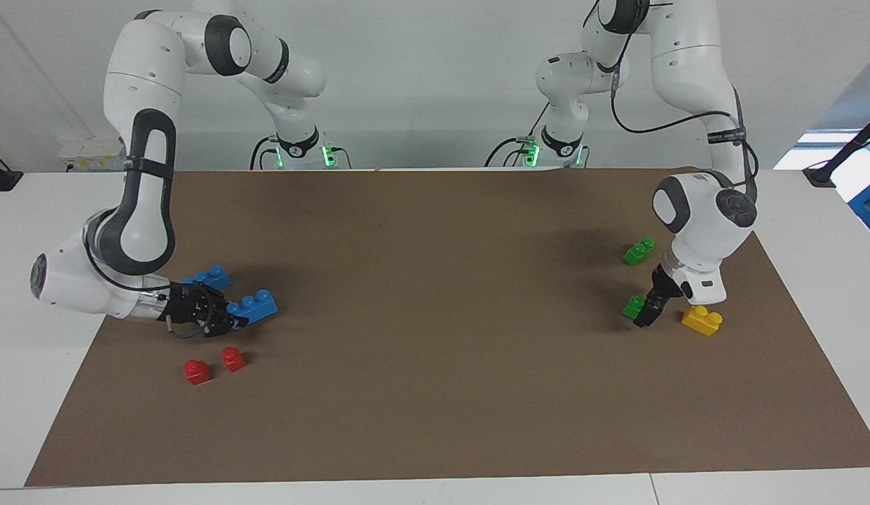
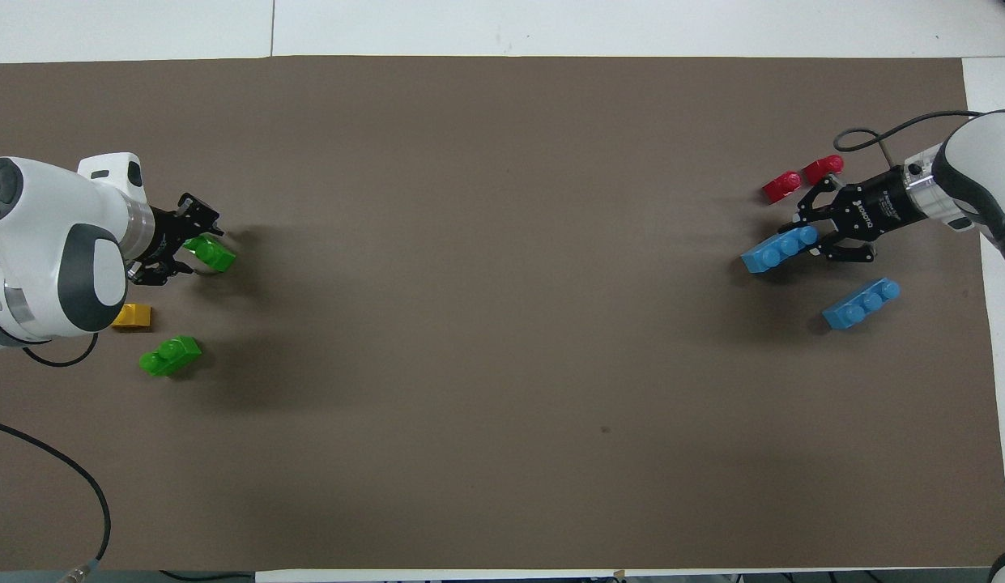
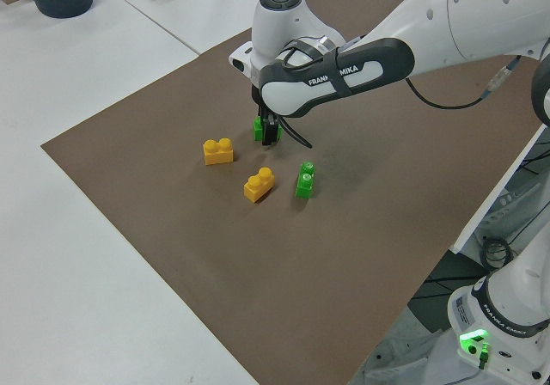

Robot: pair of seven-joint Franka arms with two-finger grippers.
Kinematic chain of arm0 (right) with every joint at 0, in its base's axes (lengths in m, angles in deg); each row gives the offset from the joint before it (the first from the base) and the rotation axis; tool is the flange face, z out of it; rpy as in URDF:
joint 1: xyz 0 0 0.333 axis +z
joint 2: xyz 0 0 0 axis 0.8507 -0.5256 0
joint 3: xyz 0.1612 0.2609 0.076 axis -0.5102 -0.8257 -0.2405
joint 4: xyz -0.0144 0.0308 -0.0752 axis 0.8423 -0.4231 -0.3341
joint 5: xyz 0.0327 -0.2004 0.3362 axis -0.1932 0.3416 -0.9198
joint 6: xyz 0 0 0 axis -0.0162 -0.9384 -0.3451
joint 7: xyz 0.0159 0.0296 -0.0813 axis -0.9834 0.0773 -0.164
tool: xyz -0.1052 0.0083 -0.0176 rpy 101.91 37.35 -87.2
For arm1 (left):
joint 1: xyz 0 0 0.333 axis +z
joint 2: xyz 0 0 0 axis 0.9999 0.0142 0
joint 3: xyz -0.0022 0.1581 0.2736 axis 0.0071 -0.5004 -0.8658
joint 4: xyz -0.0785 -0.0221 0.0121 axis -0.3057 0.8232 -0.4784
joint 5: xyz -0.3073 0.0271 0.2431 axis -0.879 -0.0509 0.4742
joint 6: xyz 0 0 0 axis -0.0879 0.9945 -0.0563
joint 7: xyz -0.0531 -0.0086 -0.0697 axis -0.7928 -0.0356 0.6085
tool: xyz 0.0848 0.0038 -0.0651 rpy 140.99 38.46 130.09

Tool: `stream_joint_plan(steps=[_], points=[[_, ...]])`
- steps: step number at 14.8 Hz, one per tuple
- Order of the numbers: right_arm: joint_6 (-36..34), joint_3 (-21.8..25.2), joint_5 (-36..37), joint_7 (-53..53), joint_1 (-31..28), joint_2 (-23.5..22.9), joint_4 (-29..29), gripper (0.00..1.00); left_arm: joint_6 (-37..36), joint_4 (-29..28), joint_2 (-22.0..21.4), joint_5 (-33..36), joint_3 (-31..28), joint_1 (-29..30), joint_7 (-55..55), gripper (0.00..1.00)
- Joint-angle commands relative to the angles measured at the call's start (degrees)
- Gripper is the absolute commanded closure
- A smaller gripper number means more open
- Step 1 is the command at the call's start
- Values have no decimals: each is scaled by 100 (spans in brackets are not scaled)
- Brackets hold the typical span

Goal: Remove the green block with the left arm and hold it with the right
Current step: 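Lower and release the green block with the left gripper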

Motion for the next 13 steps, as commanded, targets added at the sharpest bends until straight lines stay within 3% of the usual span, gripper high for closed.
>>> stream_joint_plan(steps=[1,8,13], points=[[93,-45,122,103,-23,27,-134,100,-464,233,-128,-101,24,58,-63,0],[146,-36,122,94,-49,71,-292,100,-1089,471,-988,-22,33,-48,-290,0],[348,-45,122,94,-58,106,-442,100,-2381,1578,-1033,197,59,-82,-1896,0]])
